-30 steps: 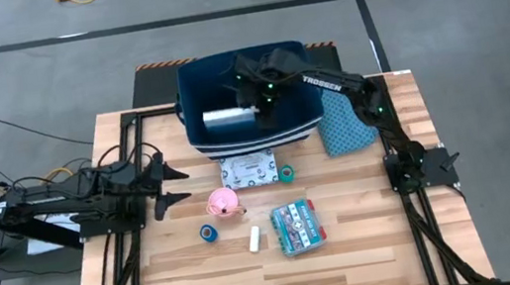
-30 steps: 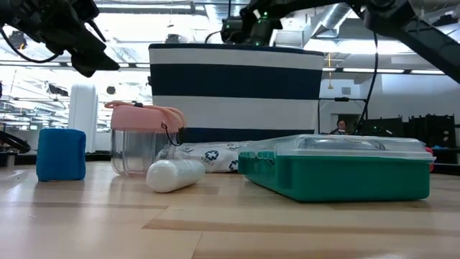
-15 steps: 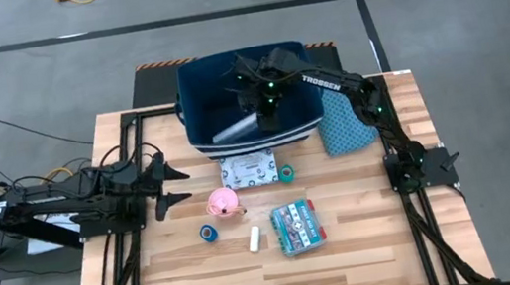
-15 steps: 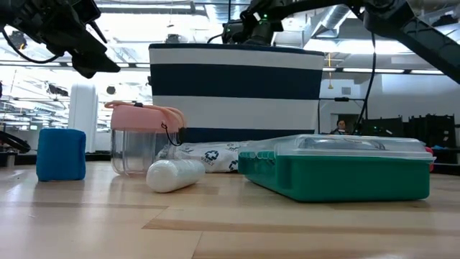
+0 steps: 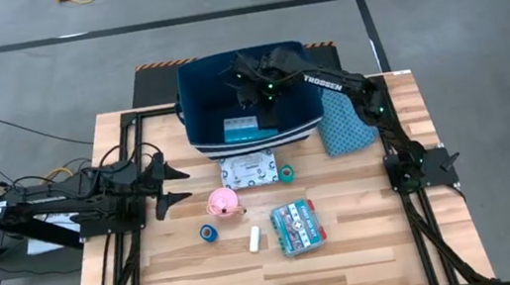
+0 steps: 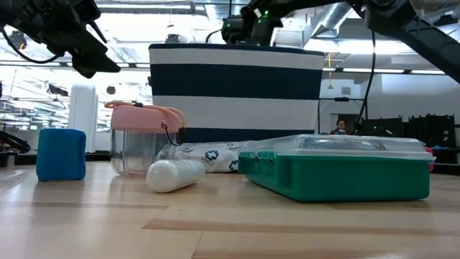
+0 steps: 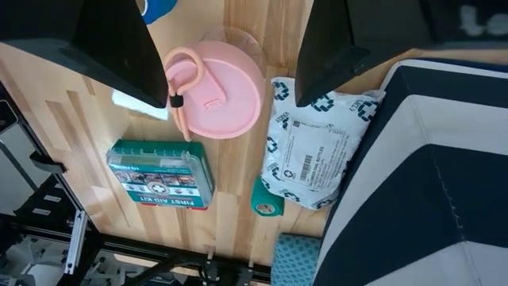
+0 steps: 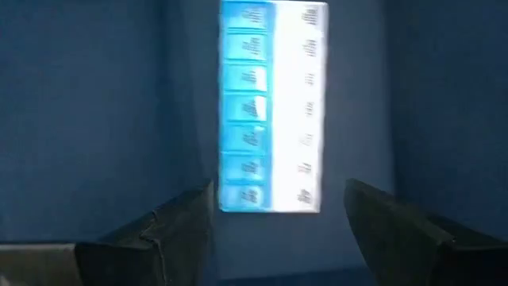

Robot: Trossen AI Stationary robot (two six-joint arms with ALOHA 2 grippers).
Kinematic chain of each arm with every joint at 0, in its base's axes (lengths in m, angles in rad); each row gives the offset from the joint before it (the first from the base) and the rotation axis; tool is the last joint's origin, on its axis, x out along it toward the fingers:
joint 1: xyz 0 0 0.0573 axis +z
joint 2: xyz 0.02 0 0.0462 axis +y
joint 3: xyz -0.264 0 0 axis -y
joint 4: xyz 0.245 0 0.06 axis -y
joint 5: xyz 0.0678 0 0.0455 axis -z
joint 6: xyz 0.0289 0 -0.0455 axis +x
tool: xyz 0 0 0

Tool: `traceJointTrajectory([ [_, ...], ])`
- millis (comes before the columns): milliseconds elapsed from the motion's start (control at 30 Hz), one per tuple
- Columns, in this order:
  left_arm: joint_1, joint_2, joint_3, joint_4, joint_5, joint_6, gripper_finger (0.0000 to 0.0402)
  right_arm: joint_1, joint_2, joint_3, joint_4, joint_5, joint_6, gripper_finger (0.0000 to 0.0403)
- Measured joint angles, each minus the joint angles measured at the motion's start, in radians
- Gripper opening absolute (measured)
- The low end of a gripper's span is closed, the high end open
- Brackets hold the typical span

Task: Pick & place medical supplies in basket/bin
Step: Put the blue bandage into the blue bin

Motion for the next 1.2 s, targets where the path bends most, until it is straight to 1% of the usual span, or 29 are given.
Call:
traceJointTrajectory([
  [167,0.0,0.0,0.0,0.0,-0.001,0.0,0.0263,0.018,-0.072,0.001,0.034,0.109,0.008,0.0275],
  [367,0.0,0.0,0.0,0.0,-0.014,0.009,0.0263,0.072,-0.211,0.001,0.113,0.307,0.015,0.0275],
  [467,0.0,0.0,0.0,0.0,-0.02,0.023,0.0263,0.115,-0.284,0.001,0.139,0.357,0.043,0.0275],
  [633,0.0,0.0,0.0,0.008,-0.022,0.041,0.0263,0.195,-0.381,0.001,0.128,0.354,0.15,0.0276],
  [767,0.0,0.0,0.0,0.008,-0.022,0.043,0.0263,0.273,-0.424,0.002,0.037,0.351,0.233,0.0276],
  [967,0.0,0.006,0.0,0.009,0.002,0.061,0.0263,0.377,-0.42,0.001,-0.178,0.349,0.383,0.0276],
  [1067,0.0,0.037,0.0,0.01,0.044,0.093,0.0263,0.413,-0.405,-0.008,-0.176,0.35,0.432,0.0276],
  [1200,-0.01,0.107,0.0,0.02,0.087,0.142,0.0263,0.449,-0.402,-0.008,-0.178,0.355,0.441,0.0276],
])
